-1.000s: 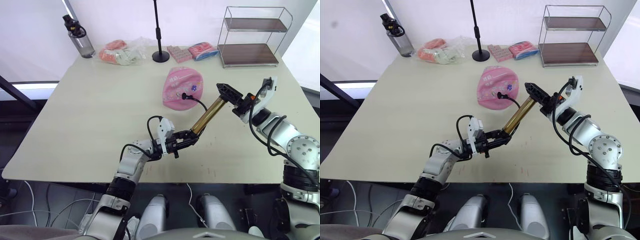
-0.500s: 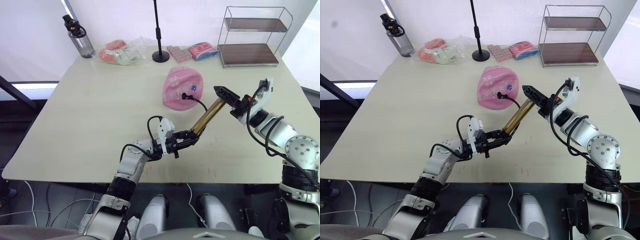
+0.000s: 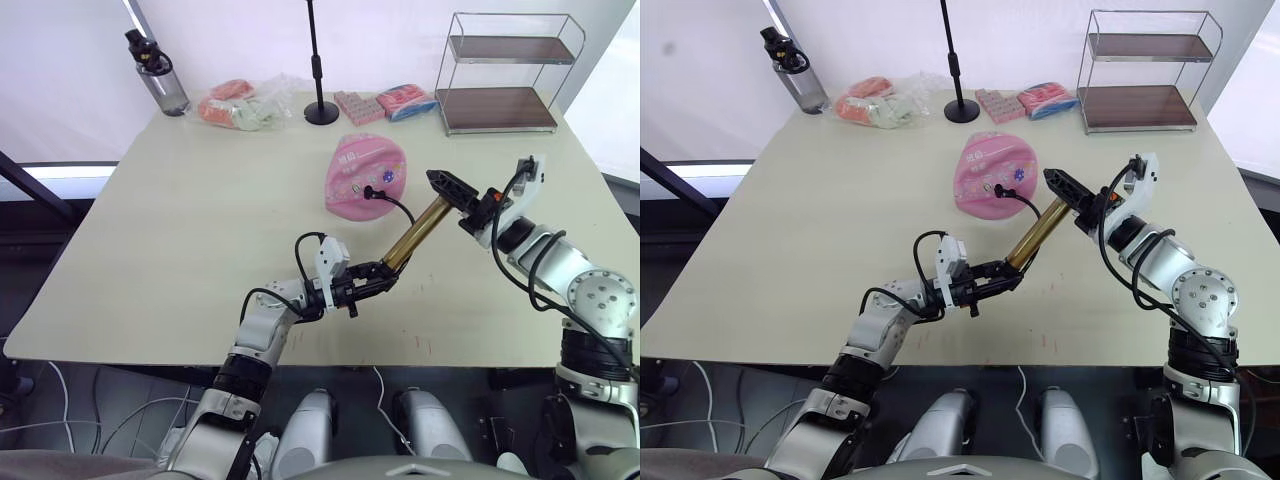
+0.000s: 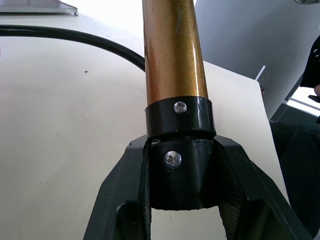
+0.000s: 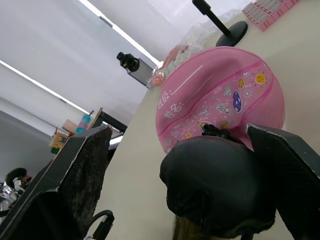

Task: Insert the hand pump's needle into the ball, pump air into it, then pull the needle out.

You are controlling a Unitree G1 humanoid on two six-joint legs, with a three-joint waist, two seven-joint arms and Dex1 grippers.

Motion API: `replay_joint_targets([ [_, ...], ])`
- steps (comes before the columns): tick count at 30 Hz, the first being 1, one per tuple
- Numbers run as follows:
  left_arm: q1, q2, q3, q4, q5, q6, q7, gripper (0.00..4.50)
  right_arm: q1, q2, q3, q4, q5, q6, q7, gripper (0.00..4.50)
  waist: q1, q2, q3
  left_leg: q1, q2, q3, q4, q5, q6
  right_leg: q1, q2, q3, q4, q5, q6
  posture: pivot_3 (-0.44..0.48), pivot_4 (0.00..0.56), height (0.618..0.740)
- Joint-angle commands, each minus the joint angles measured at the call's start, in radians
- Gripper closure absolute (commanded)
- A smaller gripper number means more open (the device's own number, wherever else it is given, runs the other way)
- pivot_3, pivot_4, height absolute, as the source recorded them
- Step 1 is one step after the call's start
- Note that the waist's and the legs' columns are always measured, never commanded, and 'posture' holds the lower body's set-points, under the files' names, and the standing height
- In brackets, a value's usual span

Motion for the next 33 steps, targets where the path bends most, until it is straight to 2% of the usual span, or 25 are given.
replay_joint_targets([
  [1,-0.007,-0.006,-0.003,-0.022,0.0,-0.014,-0.008,3.32,-0.026,0.002,-0.019,-0.023,0.014,-0.012,0.003,0.25,0.0,0.0,0.0,0.0,0.0,0.0,0.0,0.0,0.0,0.0,0.0,0.0,0.0,0.0,0.0,0.0,0.15,0.731],
  [4,-0.007,-0.006,-0.003,-0.024,0.0,-0.013,-0.006,3.32,-0.026,0.004,-0.019,-0.021,0.013,-0.012,0.003,1.05,0.0,0.0,0.0,0.0,0.0,0.0,0.0,0.0,0.0,0.0,0.0,0.0,0.0,0.0,0.0,0.0,0.15,0.731],
  [5,-0.007,-0.006,-0.003,-0.023,0.0,-0.013,-0.006,3.32,-0.026,0.004,-0.018,-0.022,0.012,-0.012,0.003,1.6,0.0,0.0,0.0,0.0,0.0,0.0,0.0,0.0,0.0,0.0,0.0,0.0,0.0,0.0,0.0,0.0,0.15,0.731],
  [6,-0.007,-0.007,-0.002,-0.022,0.0,-0.013,-0.005,3.32,-0.026,0.005,-0.018,-0.022,0.012,-0.012,0.004,1.93,0.0,0.0,0.0,0.0,0.0,0.0,0.0,0.0,0.0,0.0,0.0,0.0,0.0,0.0,0.0,0.0,0.15,0.731],
  [7,-0.008,-0.007,-0.002,-0.021,0.0,-0.014,-0.005,3.32,-0.026,0.006,-0.019,-0.021,0.013,-0.013,0.004,2.52,0.0,0.0,0.0,0.0,0.0,0.0,0.0,0.0,0.0,0.0,0.0,0.0,0.0,0.0,0.0,0.0,0.15,0.731],
  [8,-0.007,-0.007,-0.002,-0.02,0.0,-0.015,-0.005,3.32,-0.027,0.008,-0.02,-0.02,0.012,-0.014,0.003,2.69,0.0,0.0,0.0,0.0,0.0,0.0,0.0,0.0,0.0,0.0,0.0,0.0,0.0,0.0,0.0,0.0,0.15,0.731],
  [22,-0.013,-0.005,-0.005,-0.014,-0.001,-0.003,-0.012,3.32,-0.029,0.015,-0.014,-0.043,-0.006,-0.026,0.02,2.7,0.0,0.0,0.0,0.0,0.0,0.0,0.0,0.0,0.0,0.0,0.0,0.0,0.0,0.0,0.0,0.0,0.15,0.731],
  [23,-0.015,-0.004,-0.004,-0.012,0.0,-0.002,-0.011,2.82,-0.029,0.014,-0.011,-0.051,-0.008,-0.026,0.029,2.7,0.0,0.0,0.0,0.0,0.0,0.0,0.0,0.0,0.0,0.0,0.0,0.0,0.0,0.0,0.0,0.0,0.15,0.731],
  [28,-0.025,0.004,0.003,-0.011,-0.006,0.009,-0.016,1.08,-0.033,-0.006,0.008,-0.083,-0.041,-0.028,0.076,2.7,0.0,0.0,0.0,0.0,0.0,0.0,0.0,0.0,0.0,0.0,0.0,0.0,0.0,0.0,0.0,0.0,0.15,0.731],
  [29,-0.029,0.011,0.005,-0.012,-0.012,0.016,-0.026,0.32,-0.04,-0.015,0.015,-0.09,-0.051,-0.026,0.09,2.7,0.0,0.0,0.0,0.0,0.0,0.0,0.0,0.0,0.0,0.0,0.0,0.0,0.0,0.0,0.0,0.0,0.15,0.731],
  [30,-0.033,0.017,0.007,-0.012,-0.017,0.021,-0.036,0.34,-0.045,-0.024,0.022,-0.096,-0.063,-0.025,0.104,2.7,0.0,0.0,0.0,0.0,0.0,0.0,0.0,0.0,0.0,0.0,0.0,0.0,0.0,0.0,0.0,0.0,0.15,0.731],
  [31,-0.037,0.025,0.007,-0.012,-0.02,0.025,-0.049,0.05,-0.049,-0.042,0.038,-0.106,-0.089,-0.027,0.129,2.7,0.0,0.0,0.0,0.0,0.0,0.0,0.0,0.0,0.0,0.0,0.0,0.0,0.0,0.0,0.0,0.0,0.15,0.731],
  [33,-0.046,0.043,0.005,-0.013,-0.021,0.029,-0.074,0.05,-0.048,-0.076,0.073,-0.132,-0.142,-0.038,0.186,2.7,0.0,0.0,0.0,0.0,0.0,0.0,0.0,0.0,0.0,0.0,0.0,0.0,0.0,0.0,0.0,0.0,0.15,0.731],
])
